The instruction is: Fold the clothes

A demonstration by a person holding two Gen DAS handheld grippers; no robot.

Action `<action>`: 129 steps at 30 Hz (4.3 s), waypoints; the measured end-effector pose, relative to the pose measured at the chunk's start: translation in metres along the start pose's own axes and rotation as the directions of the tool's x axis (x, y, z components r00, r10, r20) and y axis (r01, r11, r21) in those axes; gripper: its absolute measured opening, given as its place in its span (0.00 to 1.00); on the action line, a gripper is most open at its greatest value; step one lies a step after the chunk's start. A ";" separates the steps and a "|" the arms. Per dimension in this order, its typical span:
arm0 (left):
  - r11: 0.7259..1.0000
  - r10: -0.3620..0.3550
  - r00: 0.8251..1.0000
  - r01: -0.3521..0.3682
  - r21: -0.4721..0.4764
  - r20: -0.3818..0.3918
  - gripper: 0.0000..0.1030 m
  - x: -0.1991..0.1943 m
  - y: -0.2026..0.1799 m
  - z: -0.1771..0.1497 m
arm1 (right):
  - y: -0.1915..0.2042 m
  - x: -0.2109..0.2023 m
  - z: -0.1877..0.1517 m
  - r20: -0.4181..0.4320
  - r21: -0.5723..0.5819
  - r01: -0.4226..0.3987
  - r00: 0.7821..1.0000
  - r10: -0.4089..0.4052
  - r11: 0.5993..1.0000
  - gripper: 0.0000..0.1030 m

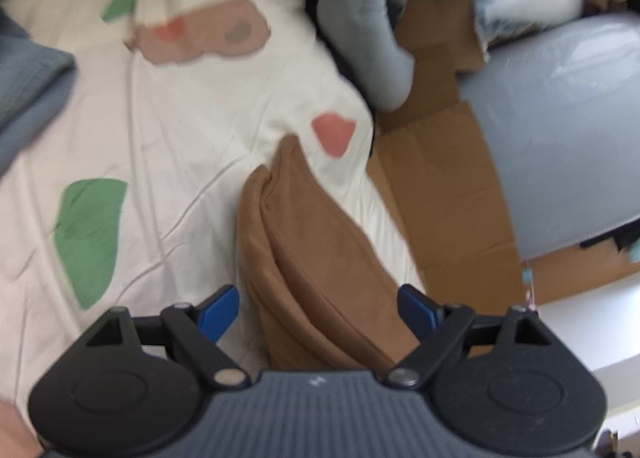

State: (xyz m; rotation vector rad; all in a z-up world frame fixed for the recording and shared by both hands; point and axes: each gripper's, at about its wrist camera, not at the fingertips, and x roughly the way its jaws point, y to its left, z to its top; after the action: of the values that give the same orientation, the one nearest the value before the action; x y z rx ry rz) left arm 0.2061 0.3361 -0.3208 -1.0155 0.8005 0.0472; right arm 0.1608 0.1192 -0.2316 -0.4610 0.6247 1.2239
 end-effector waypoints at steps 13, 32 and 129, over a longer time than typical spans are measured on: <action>0.999 0.037 0.994 -0.033 0.036 -0.100 0.77 0.050 0.020 0.036 | 0.003 -0.001 -0.002 -0.005 0.000 -0.011 1.000 0.011 1.000 0.05; 1.000 0.020 0.998 -0.020 0.011 -0.060 0.09 0.052 -0.007 0.057 | -0.016 -0.016 -0.002 -0.008 0.025 -0.038 0.999 0.038 0.999 0.05; 0.746 0.324 0.933 -0.148 0.649 -0.159 0.08 0.305 -0.347 -0.230 | -0.260 -0.184 -0.312 0.091 0.892 -0.016 0.985 -0.147 0.451 0.01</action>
State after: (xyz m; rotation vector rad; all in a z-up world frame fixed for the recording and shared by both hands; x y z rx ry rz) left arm 0.4289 -0.1292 -0.3159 -0.2690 1.0931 -0.1358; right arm 0.3117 -0.2854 -0.3440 0.5272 1.0090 0.6741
